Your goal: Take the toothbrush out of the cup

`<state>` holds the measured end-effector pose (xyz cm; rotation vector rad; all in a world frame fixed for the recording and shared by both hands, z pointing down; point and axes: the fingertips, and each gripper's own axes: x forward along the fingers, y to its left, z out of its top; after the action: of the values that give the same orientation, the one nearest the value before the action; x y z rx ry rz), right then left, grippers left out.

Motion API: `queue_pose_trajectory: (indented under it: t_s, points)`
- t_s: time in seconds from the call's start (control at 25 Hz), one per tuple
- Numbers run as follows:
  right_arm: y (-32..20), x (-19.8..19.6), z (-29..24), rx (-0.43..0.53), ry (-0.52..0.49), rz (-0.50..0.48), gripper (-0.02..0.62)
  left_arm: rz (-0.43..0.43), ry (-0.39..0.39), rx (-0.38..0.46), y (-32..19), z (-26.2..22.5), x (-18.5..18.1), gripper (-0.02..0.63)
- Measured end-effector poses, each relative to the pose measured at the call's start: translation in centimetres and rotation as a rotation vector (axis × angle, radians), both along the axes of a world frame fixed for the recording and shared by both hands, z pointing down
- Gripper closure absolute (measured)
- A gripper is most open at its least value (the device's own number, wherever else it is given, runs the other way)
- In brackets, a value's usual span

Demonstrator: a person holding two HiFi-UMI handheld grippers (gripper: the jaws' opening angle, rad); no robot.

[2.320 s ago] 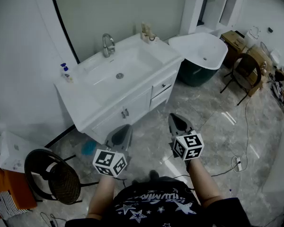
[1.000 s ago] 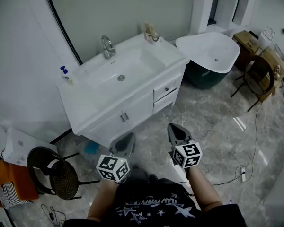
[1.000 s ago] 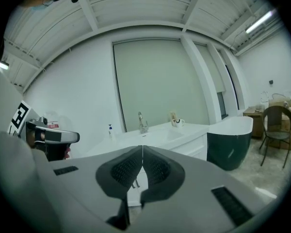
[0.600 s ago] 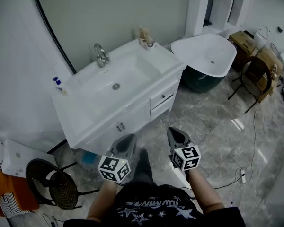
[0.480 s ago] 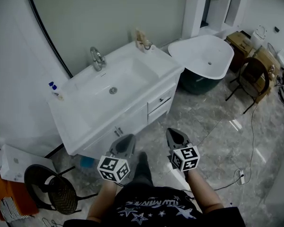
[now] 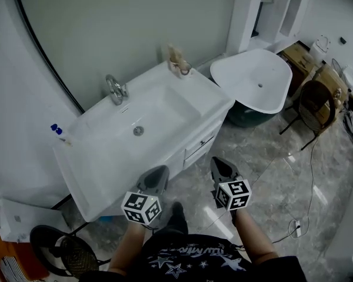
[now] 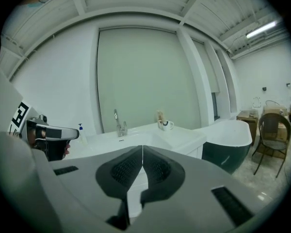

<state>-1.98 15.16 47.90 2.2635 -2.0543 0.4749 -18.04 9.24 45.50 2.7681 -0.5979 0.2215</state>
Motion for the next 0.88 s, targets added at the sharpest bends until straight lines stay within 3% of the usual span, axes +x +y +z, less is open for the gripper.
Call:
queue_pose_trajectory:
  t_s: [0.48, 0.88]
  points:
    - [-13.1, 4.4, -1.0, 0.007, 0.020, 0.018, 0.581, -0.007, 0.003, -0.013, -12.5, 0.2, 3.7, 0.578]
    - [-16.9, 7.6, -0.5, -0.006, 0.016, 0.045, 0.581, -0.001, 0.004, -0.041, -15.8, 1.0, 5.6, 0.578]
